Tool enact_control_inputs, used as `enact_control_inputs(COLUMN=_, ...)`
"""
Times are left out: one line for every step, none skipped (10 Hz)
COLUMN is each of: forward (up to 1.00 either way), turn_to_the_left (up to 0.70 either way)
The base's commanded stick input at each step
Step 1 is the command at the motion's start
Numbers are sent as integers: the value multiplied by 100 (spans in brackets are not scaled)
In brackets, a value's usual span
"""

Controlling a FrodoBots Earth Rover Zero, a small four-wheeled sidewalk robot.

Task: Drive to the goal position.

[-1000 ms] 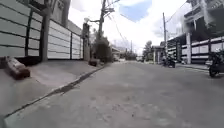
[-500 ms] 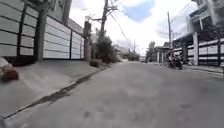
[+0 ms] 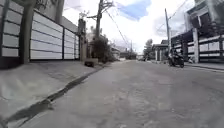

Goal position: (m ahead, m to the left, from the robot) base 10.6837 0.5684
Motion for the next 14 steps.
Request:
enact_control_inputs(forward=100, turn_to_the_left=-38)
enact_control_inputs(forward=100, turn_to_the_left=-38)
enact_control_inputs(forward=100, turn_to_the_left=-38)
enact_control_inputs(forward=100, turn_to_the_left=-25)
enact_control_inputs(forward=100, turn_to_the_left=2)
enact_control_inputs(forward=100, turn_to_the_left=2)
enact_control_inputs(forward=100, turn_to_the_left=2)
enact_control_inputs(forward=100, turn_to_the_left=2)
enact_control_inputs(forward=100, turn_to_the_left=2)
enact_control_inputs(forward=100, turn_to_the_left=2)
enact_control_inputs(forward=100, turn_to_the_left=2)
enact_control_inputs(forward=100, turn_to_the_left=2)
enact_control_inputs(forward=100, turn_to_the_left=2)
enact_control_inputs(forward=100, turn_to_the_left=2)
